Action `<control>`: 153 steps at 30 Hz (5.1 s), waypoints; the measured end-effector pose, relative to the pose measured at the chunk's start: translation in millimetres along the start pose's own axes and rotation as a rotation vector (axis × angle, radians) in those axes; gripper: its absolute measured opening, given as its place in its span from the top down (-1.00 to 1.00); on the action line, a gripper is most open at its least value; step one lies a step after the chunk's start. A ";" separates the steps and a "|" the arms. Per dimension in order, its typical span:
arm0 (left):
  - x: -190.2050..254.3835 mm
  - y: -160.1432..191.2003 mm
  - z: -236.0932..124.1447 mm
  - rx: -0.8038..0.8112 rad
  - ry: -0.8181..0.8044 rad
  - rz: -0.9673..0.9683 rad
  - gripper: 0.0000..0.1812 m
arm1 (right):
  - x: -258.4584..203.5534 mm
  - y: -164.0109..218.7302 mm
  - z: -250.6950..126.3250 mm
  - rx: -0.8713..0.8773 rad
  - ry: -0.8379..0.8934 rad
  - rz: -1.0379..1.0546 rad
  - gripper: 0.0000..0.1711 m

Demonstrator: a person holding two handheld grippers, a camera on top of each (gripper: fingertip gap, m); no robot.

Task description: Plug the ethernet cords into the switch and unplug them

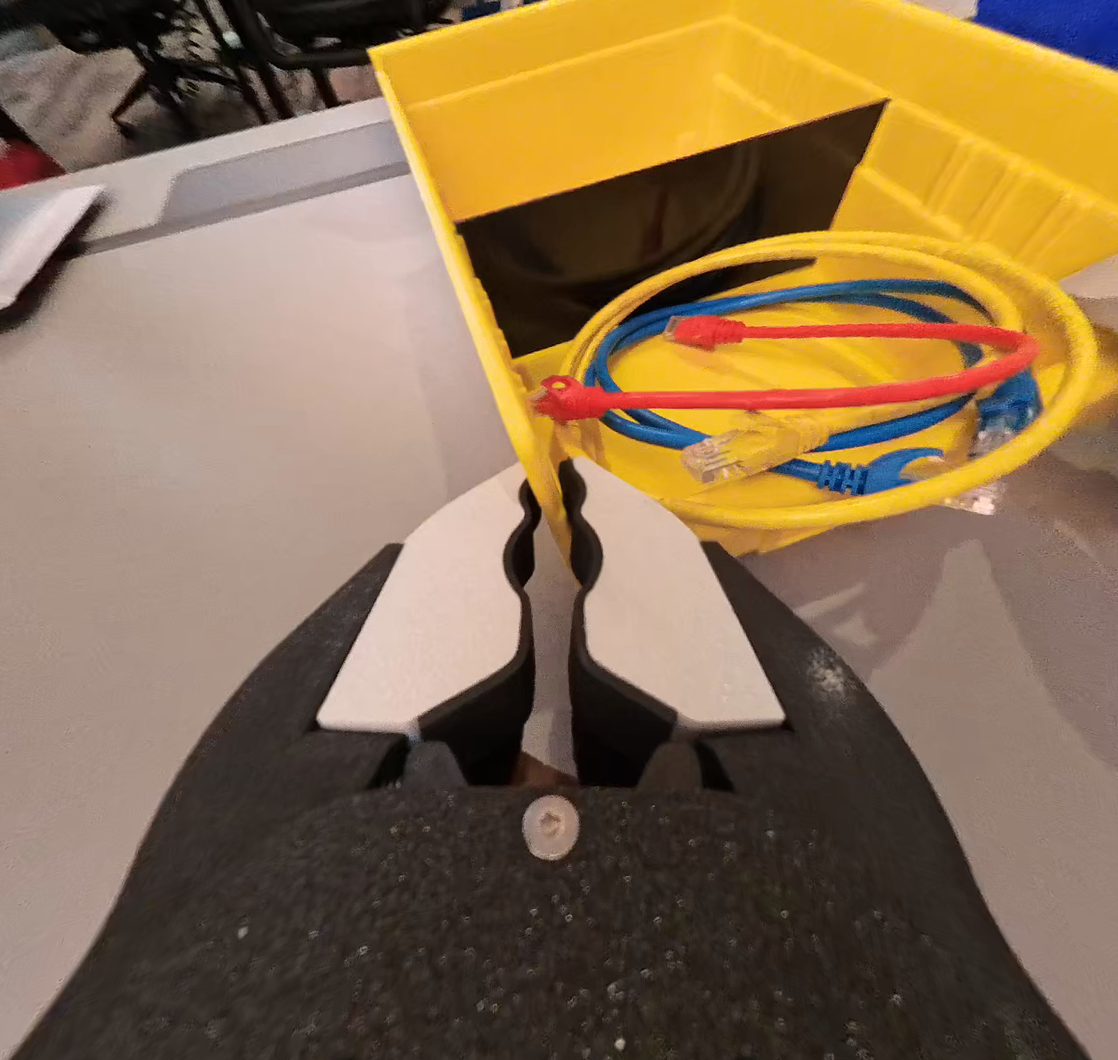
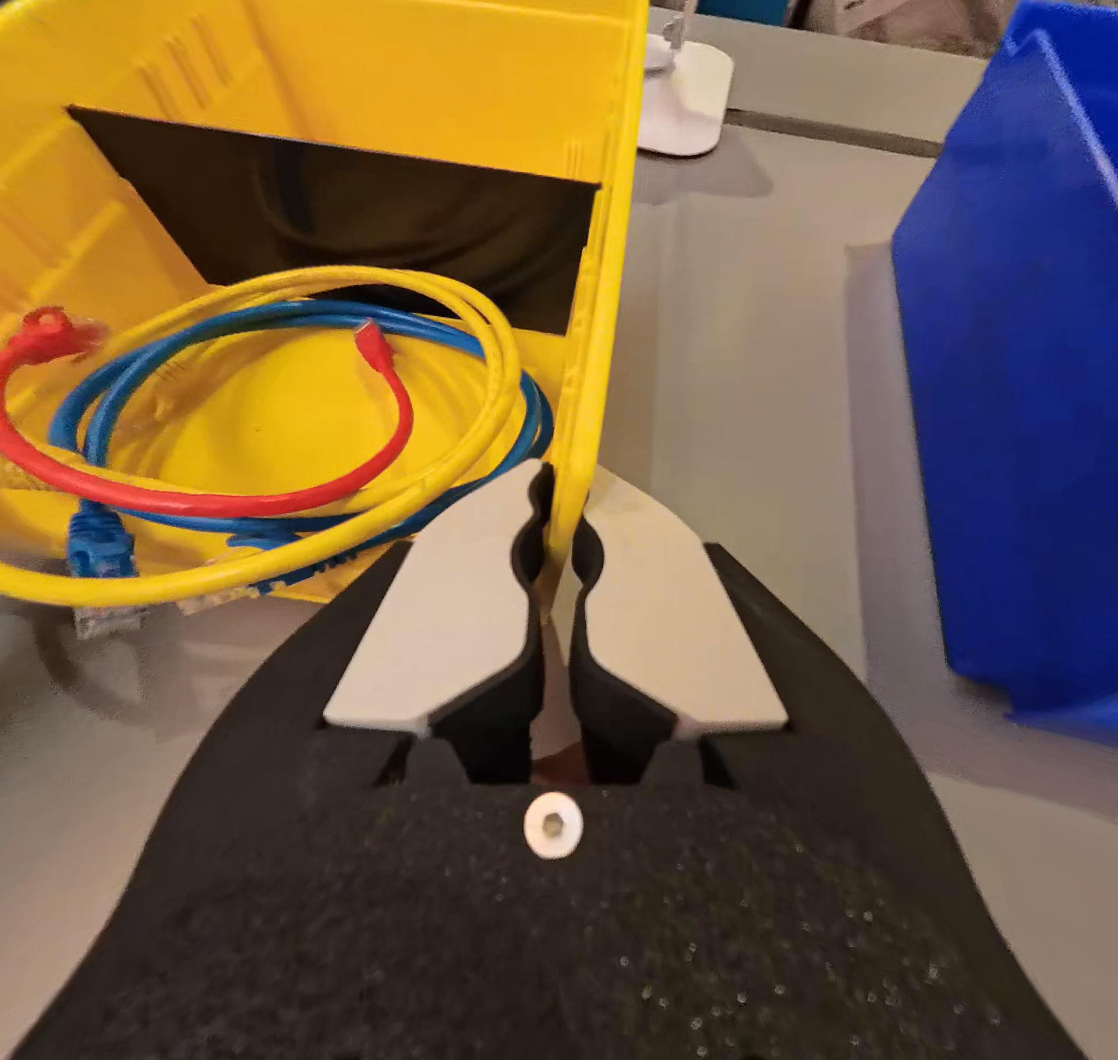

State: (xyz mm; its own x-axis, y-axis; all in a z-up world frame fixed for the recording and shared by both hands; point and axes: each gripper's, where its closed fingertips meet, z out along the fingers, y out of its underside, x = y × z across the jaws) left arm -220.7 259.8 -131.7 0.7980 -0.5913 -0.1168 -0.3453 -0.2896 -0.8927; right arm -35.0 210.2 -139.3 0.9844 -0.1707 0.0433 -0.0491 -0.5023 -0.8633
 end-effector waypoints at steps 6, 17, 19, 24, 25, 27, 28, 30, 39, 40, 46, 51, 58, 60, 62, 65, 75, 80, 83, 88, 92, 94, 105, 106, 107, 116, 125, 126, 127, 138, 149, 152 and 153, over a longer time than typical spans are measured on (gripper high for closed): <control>-64.5 -10.0 -17.9 0.064 -0.091 -0.047 0.97 | -58.9 -21.5 -13.1 0.094 0.039 0.068 0.96; -230.7 24.8 -49.5 0.043 -0.166 -0.151 0.97 | -225.4 -55.6 12.0 0.128 -0.021 -0.024 0.94; -248.7 42.1 -46.4 -0.004 -0.148 -0.186 0.98 | -248.3 -42.4 21.9 0.054 -0.098 -0.003 0.92; -257.4 57.0 -44.7 -0.048 -0.135 -0.212 0.97 | -262.7 -35.3 26.0 0.035 -0.188 -0.039 0.88; -258.1 57.3 -44.7 -0.054 -0.158 -0.202 0.97 | -263.9 -34.8 25.1 0.030 -0.224 -0.033 0.86; -257.3 57.0 -44.6 -0.039 -0.164 -0.238 0.97 | -266.4 -30.2 19.4 -0.014 -0.333 -0.013 0.83; -255.3 57.2 -44.8 -0.035 -0.147 -0.263 0.95 | -267.5 -27.4 12.6 -0.038 -0.402 -0.005 0.81; -251.4 57.9 -47.7 -0.041 -0.114 -0.301 0.86 | -267.4 -23.3 -8.9 -0.055 -0.565 -0.005 0.72; -258.2 27.6 -96.8 0.147 -0.224 -0.417 0.70 | -105.6 -14.9 -72.3 0.085 -0.624 -0.030 0.57; -256.6 27.6 -101.2 0.140 -0.261 -0.414 0.70 | -76.2 -11.3 -72.3 0.108 -0.573 -0.003 0.57; -170.6 14.2 -100.4 0.133 -0.128 -0.421 0.70 | 61.9 1.0 -104.4 0.247 -0.522 0.356 0.50; -103.2 40.4 -99.4 0.065 -0.016 -0.336 0.73 | 176.2 28.6 -120.7 0.293 -0.149 0.354 0.50; -99.6 43.1 -80.0 0.023 0.029 -0.179 0.72 | 250.9 59.4 -110.9 0.174 0.181 0.351 0.34; -102.7 45.9 -77.0 0.007 0.018 -0.165 0.72 | 240.7 57.0 -109.9 0.196 0.132 0.377 0.38; -102.9 46.9 -74.8 0.001 0.024 -0.177 0.72 | 231.1 53.9 -106.0 0.198 0.097 0.352 0.41; -101.6 48.4 -71.5 -0.010 0.036 -0.189 0.72 | 232.4 54.4 -99.8 0.173 0.147 0.272 0.36; -91.7 50.6 -72.1 -0.020 0.069 -0.166 0.72 | 224.3 58.9 -98.9 0.156 0.121 0.280 0.34; -95.7 52.0 -70.7 -0.026 0.069 -0.178 0.71 | 221.0 58.9 -91.6 0.142 0.102 0.277 0.34; -98.5 51.7 -70.2 -0.021 0.069 -0.198 0.71 | 219.2 59.9 -88.3 0.129 0.095 0.274 0.35; -103.2 48.6 -71.4 -0.001 0.053 -0.181 0.70 | 218.2 60.2 -88.3 0.128 0.085 0.283 0.35; -104.1 32.4 -79.7 0.075 0.069 -0.174 0.69 | 217.7 61.2 -88.3 0.124 0.075 0.298 0.36; -111.4 29.2 -82.6 0.069 0.051 -0.144 0.69 | 218.6 61.2 -88.3 0.126 0.073 0.306 0.36; -144.4 22.7 -67.6 -0.335 0.415 0.512 0.61 | 211.8 64.0 -88.3 0.116 0.020 0.358 0.37; -148.4 24.5 -63.0 -0.372 0.430 0.549 0.62 | 211.3 64.4 -88.8 0.115 0.017 0.362 0.37; -152.1 23.2 -57.6 -0.388 0.432 0.572 0.62 | 211.1 64.7 -89.1 0.115 0.014 0.366 0.37; -144.5 26.4 -53.6 -0.455 0.529 0.704 0.95 | 212.1 68.0 -88.8 0.098 0.008 0.381 0.40; -129.4 -96.0 -103.5 0.067 0.265 0.626 0.98 | 207.9 66.7 -88.5 0.104 -0.014 0.397 0.42; -107.8 -109.0 -113.4 0.144 0.286 0.620 0.98 | 207.3 66.4 -88.5 0.104 -0.014 0.392 0.42; -81.8 -118.2 -120.9 0.210 0.314 0.622 0.98 | 206.7 65.8 -88.7 0.106 -0.013 0.386 0.42; 198.8 -6.2 -74.5 0.139 0.623 0.825 1.00 | 205.9 64.6 -94.6 0.119 -0.013 0.366 0.42; 215.7 -15.7 -95.7 -0.062 1.001 0.259 0.65 | 204.2 67.8 -94.9 0.111 -0.037 0.388 0.42; 135.7 -55.4 -94.6 -0.113 1.057 0.203 0.61 | 200.3 67.7 -93.8 0.108 -0.059 0.394 0.42; 101.6 -70.5 -86.9 -0.105 1.027 0.212 0.61 | 198.1 67.7 -93.2 0.105 -0.069 0.395 0.42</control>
State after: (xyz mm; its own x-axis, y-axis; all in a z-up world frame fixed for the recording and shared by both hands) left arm -158.3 154.8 -42.9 -0.0688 -0.9768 0.2028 -0.5087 -0.1405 -0.8494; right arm 140.9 63.4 -142.3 0.9026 -0.2736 -0.3323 -0.4112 -0.3197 -0.8537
